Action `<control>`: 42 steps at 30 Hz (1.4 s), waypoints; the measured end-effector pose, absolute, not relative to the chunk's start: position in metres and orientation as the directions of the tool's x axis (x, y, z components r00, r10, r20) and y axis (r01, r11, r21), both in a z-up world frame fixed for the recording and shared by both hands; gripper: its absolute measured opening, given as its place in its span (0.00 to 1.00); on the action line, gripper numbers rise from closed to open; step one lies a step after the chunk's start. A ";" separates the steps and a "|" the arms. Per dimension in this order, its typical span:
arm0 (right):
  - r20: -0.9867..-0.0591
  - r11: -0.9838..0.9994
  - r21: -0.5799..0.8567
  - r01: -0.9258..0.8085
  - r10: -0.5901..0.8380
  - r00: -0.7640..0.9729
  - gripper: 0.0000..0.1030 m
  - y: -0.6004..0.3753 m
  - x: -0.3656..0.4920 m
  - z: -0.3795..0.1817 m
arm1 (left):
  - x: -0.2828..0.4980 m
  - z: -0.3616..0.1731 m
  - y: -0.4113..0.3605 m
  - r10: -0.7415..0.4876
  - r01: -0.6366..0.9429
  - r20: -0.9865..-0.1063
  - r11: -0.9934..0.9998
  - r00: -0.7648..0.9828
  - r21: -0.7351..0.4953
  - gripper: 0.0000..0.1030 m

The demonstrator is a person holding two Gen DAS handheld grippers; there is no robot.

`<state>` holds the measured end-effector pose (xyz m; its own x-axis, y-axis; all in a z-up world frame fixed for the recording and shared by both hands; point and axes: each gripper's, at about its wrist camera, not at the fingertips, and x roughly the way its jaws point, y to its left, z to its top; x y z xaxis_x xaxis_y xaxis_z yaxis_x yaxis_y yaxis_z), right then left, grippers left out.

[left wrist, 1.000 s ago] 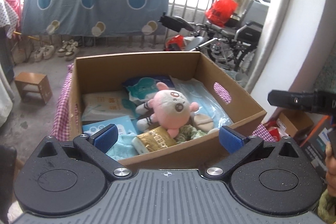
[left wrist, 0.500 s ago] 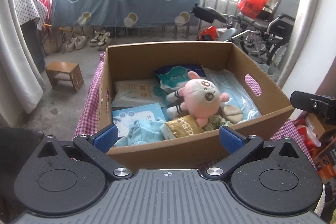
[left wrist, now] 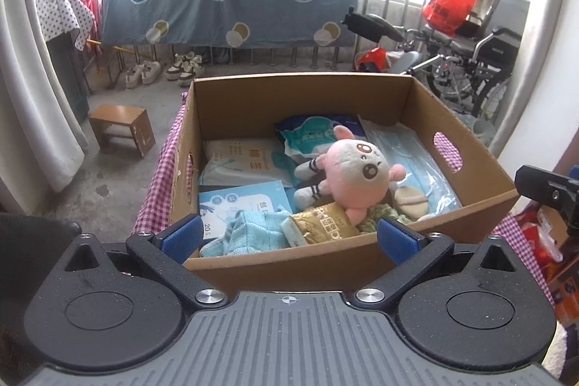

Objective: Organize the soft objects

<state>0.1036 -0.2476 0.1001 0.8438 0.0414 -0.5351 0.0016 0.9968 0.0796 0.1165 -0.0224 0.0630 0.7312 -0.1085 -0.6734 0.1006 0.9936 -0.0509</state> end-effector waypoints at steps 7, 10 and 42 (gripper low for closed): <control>-0.517 1.000 -0.002 0.017 -0.016 0.856 1.00 -0.238 0.105 0.099 | 0.121 0.060 -0.020 -0.085 0.058 -0.701 0.996 0.708 -0.062 1.00; -0.529 1.000 0.004 0.026 -0.020 0.848 1.00 -0.238 0.108 0.098 | 0.123 0.057 -0.018 -0.078 0.046 -0.714 0.997 0.696 -0.064 1.00; -0.715 0.998 0.058 0.000 0.041 0.698 1.00 -0.220 0.154 0.061 | 0.143 0.053 -0.027 0.013 -0.033 -0.775 0.999 0.632 -0.010 1.00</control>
<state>0.1537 -0.2200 0.0612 0.6979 0.0412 -0.7150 -0.0001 0.9983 0.0575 0.1433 -0.0272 0.0526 0.6320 0.0129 -0.7749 -0.0330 0.9994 -0.0103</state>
